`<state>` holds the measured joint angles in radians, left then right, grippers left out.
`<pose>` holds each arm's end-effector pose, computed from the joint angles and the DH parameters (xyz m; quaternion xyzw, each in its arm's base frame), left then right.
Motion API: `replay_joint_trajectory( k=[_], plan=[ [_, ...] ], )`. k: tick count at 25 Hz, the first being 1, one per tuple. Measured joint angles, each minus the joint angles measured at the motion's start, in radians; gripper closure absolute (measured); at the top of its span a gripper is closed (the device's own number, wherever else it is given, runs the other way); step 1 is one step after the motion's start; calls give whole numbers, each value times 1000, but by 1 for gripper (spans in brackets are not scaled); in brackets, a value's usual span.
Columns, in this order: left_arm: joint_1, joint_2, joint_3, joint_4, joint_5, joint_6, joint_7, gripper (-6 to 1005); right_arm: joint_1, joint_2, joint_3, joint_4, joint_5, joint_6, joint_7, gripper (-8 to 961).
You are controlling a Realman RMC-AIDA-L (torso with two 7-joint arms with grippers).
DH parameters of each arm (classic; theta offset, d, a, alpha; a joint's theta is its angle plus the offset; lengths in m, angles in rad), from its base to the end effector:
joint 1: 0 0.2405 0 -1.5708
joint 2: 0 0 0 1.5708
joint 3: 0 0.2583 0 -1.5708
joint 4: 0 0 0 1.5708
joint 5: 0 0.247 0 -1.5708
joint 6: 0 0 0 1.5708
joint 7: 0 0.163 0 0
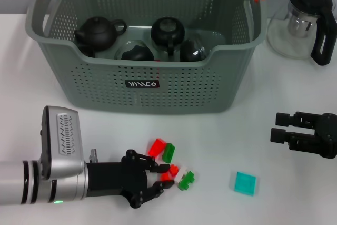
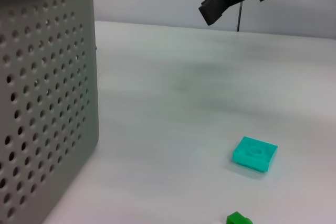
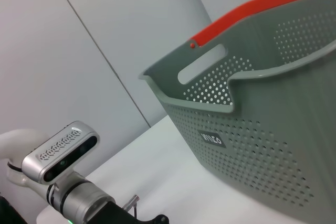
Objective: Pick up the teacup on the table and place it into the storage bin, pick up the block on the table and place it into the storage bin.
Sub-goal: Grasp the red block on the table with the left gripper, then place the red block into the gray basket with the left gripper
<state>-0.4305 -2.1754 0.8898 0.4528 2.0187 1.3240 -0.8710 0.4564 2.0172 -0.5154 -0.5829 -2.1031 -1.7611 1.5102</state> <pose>-0.3138 0.2975 -0.1279 -0.9778 -0.0899 -0.1530 0.1117 0.3184 0.3181 0.0106 -0.8996 0.3288 0.2785 0.0713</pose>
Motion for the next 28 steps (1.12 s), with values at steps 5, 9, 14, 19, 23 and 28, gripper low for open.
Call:
replay_joint_trajectory(
  k=[5, 9, 14, 19, 23, 28],
  plan=[
    [-1, 1, 2, 15, 0, -4, -52, 703, 3, -2, -2, 0, -1, 0, 11, 268],
    [-1, 3, 3, 26, 2, -2, -92, 768, 3, -2, -2, 0, -2, 0, 12, 268],
    [11, 15, -34, 94, -1, 140, -202, 813, 2, -2, -2, 0, -2, 0, 12, 267],
    [9, 50, -178, 150, -7, 422, -266, 807, 3, -2, -2, 0, -2, 0, 12, 268],
    [-44, 82, -362, 124, -55, 671, -321, 802, 6, -1, -2, 0, -2, 0, 11, 269],
    [-114, 88, -407, 127, -281, 715, -467, 795, 11, 0, -2, 0, -2, 0, 12, 268]
  ],
)
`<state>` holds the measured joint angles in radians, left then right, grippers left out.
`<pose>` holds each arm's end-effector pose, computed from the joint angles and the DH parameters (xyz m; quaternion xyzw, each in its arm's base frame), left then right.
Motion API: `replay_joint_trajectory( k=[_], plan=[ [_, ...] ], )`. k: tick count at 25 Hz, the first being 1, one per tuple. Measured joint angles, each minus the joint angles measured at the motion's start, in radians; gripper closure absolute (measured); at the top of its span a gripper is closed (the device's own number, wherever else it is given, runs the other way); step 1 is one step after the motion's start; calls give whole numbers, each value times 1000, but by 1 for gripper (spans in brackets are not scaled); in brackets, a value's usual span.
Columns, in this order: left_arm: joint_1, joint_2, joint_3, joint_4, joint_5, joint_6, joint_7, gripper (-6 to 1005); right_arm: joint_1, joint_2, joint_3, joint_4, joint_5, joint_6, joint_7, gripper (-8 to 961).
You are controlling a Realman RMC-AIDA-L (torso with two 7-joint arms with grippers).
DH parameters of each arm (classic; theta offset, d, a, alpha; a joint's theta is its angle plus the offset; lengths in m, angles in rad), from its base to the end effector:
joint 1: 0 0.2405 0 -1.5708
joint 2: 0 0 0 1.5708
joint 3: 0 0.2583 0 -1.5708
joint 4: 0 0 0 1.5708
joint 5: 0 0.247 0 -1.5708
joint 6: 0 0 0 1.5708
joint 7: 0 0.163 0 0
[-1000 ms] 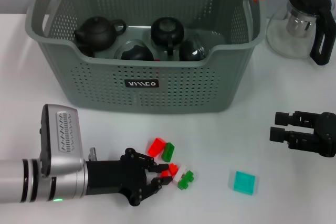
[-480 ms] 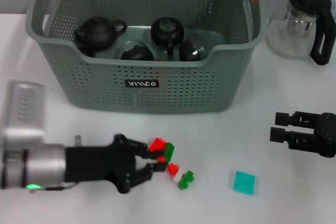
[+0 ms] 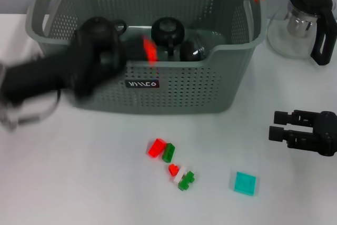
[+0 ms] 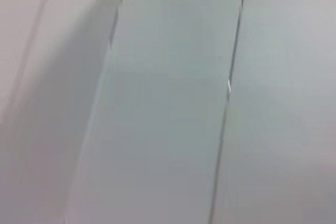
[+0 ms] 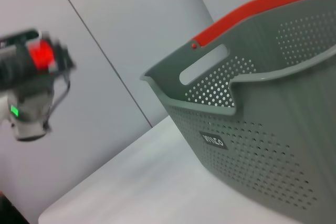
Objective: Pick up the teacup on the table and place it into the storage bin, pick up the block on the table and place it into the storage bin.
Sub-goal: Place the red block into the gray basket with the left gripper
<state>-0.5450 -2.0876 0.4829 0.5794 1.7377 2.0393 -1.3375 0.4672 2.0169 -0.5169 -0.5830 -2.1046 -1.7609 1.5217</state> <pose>-0.2257 0.3260 0.0343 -0.8562 -0.1188 -0.5007 0.0452 0.3151 0.3214 0.0104 -0.8999 0.3291 0.2781 0.0676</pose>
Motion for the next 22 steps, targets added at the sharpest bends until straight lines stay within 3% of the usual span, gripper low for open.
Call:
replay_joint_trajectory(
  k=[3, 7, 10, 13, 15, 18, 22],
  plan=[
    [-66, 15, -6, 48, -112, -46, -126, 792, 3, 0, 0, 0, 0, 0, 0, 268],
    [-160, 65, 31, 194, -100, -238, -395, 786, 8, 0, 0, 0, 0, 0, 0, 267],
    [-228, 129, 115, 306, 22, -393, -652, 783, 10, 0, -1, 0, 0, -2, 0, 268],
    [-318, 160, 171, 422, 289, -444, -834, 779, 10, 3, -2, 0, -5, -1, 0, 269],
    [-354, 165, 218, 463, 409, -456, -878, 776, 11, 4, -2, 1, -6, 0, 1, 268],
    [-400, 153, 374, 517, 631, -503, -932, 772, 12, 5, -2, 1, -7, 0, 1, 267],
    [-423, 105, 521, 490, 835, -574, -979, 767, 14, 5, -1, 2, -7, 0, 1, 268]
  ],
)
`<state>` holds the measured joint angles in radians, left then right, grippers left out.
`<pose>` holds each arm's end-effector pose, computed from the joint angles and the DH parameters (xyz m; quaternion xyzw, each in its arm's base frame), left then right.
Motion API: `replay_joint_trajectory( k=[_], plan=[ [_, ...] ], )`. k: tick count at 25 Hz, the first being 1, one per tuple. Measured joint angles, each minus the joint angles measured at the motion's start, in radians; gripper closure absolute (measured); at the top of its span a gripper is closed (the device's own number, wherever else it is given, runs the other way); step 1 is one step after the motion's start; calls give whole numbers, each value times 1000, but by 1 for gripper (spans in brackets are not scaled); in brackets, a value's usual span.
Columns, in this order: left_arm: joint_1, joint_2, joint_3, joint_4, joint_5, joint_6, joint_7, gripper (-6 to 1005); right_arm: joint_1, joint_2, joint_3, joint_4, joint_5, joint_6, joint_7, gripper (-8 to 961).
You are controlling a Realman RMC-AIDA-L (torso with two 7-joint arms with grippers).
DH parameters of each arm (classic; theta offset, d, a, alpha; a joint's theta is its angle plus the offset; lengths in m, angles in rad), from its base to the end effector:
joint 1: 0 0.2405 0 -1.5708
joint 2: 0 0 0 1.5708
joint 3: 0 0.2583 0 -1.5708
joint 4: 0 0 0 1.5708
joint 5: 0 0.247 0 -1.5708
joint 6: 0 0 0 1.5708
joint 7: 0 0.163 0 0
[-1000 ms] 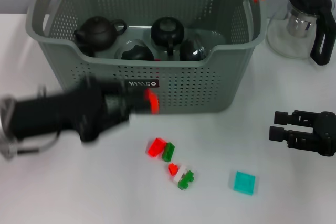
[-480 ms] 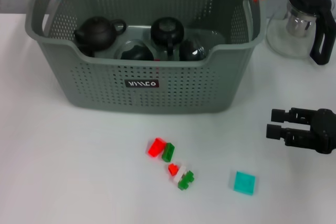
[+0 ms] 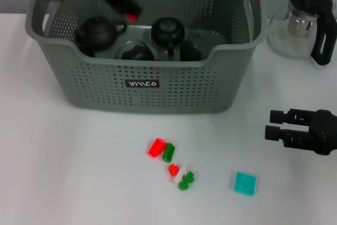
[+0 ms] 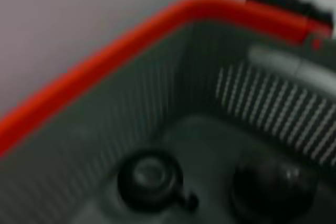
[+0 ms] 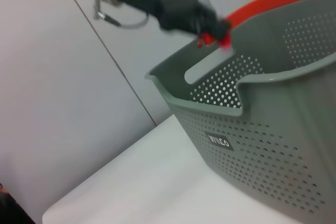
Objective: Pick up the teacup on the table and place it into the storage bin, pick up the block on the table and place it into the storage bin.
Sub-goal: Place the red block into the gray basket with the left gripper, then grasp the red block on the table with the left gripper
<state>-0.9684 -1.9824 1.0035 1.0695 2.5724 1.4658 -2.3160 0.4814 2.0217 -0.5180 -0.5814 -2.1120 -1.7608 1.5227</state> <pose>-0.1117 0.4923 0.0527 -0.9390 -0.2429 0.0706 0.2331 0.3102 0.3244 0.0073 -0.9023 0.3248 0.2769 0.0614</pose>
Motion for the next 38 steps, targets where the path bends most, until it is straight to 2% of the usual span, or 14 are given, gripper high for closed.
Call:
replay_joint_trajectory(
  k=[4, 6, 9, 12, 16, 18, 20, 22, 25, 26, 27, 29, 33, 38],
  plan=[
    [-3, -70, 22, -21, 113, -71, -11, 762, 0, 0, 0, 0, 0, 1, 0, 269],
    [1, -89, 21, -6, 131, -85, -13, 760, 0, 0, 1, 0, 0, 2, 0, 268],
    [13, -101, 11, 39, 121, -76, -17, 736, -1, 0, 1, 0, 0, 5, 1, 268],
    [90, -124, -32, 185, 24, -68, -9, 673, -3, 0, 0, 0, 0, 8, 1, 267],
    [272, -175, -150, 359, -310, -94, 83, 588, -7, 1, 2, 0, 0, 9, 1, 268],
    [395, -179, -191, 349, -627, -70, 222, 546, -10, 1, 5, 0, 0, 9, 0, 269],
    [482, -167, -197, 259, -923, 6, 361, 451, -10, 1, 7, 0, 0, 11, 0, 270],
    [513, -151, -236, 108, -1125, 135, 474, 304, -11, 2, 7, 0, 0, 14, 0, 269],
    [517, -130, -335, -108, -1265, 319, 616, 216, -8, 3, 7, 0, 0, 20, 0, 269],
    [523, -124, -381, -196, -1259, 387, 712, 186, -8, 3, 7, 0, 0, 20, 0, 269],
    [523, -124, -381, -196, -1259, 387, 712, 186, -6, 3, 7, 0, 1, 23, 1, 268],
    [561, -136, -404, -240, -1135, 417, 845, 187, -3, 4, 6, 0, 1, 27, 0, 268],
    [613, -169, -369, -233, -848, 410, 988, 187, -1, 8, 1, 0, 1, 34, 1, 267],
    [618, -180, -320, -276, -623, 319, 1108, 188, -7, 7, 5, 0, 0, 36, 0, 269]
  ],
)
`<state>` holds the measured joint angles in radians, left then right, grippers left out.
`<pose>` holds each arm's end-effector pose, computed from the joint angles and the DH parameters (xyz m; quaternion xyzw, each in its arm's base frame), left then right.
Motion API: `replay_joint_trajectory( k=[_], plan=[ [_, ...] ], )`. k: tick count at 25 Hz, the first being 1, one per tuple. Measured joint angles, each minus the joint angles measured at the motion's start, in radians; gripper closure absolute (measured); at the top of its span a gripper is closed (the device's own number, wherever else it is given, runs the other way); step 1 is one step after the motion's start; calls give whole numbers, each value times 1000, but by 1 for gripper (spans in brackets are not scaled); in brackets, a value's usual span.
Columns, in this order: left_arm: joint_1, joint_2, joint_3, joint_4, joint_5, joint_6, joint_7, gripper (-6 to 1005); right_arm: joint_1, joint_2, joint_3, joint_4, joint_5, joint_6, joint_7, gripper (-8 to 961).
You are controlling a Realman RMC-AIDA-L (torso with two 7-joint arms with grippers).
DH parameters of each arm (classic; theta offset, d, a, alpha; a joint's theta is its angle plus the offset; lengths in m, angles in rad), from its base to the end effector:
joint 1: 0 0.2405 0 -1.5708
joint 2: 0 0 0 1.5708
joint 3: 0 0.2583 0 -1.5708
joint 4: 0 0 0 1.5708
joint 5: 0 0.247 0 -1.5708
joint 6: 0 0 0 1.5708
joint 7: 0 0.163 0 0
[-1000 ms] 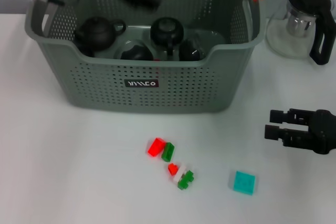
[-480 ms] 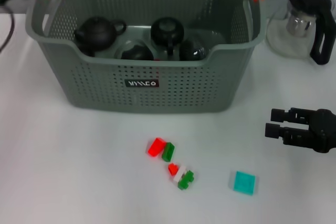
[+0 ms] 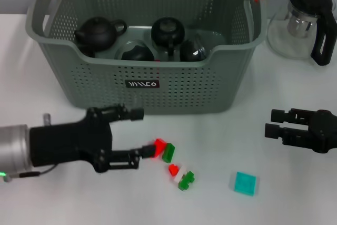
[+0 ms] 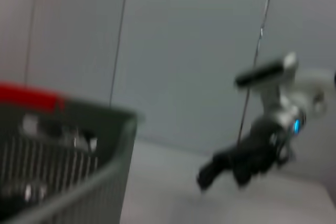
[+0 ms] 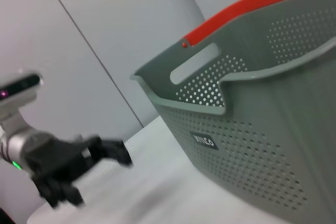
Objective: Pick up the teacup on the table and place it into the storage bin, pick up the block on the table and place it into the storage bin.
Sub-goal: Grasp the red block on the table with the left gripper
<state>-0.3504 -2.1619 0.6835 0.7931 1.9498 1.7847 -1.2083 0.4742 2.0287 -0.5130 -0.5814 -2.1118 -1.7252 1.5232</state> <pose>-0.2829 0.2995 -0.0167 -0.9375 -0.1403 -0.3003 0.1056 0.3151 0.3260 0.0045 -0.8984 0.3344 0.2739 0.0774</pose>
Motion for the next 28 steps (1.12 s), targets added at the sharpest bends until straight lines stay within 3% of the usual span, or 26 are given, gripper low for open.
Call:
replay_joint_trajectory(
  k=[7, 13, 20, 28],
  plan=[
    [-40, -3, 71, -101, 103, -202, 21, 189, -2, 4, 2, 0, 0, 0, 0, 268],
    [-89, -6, 79, -197, 135, -333, 21, 191, -1, 4, 2, 0, 0, 0, 0, 267],
    [-142, -9, 79, -250, 154, -433, 20, 196, -4, 4, 2, 0, -1, 1, -1, 268],
    [-134, -8, 86, -257, 169, -461, 18, 202, -6, 5, 1, 0, 0, 1, -2, 269]
  ],
)
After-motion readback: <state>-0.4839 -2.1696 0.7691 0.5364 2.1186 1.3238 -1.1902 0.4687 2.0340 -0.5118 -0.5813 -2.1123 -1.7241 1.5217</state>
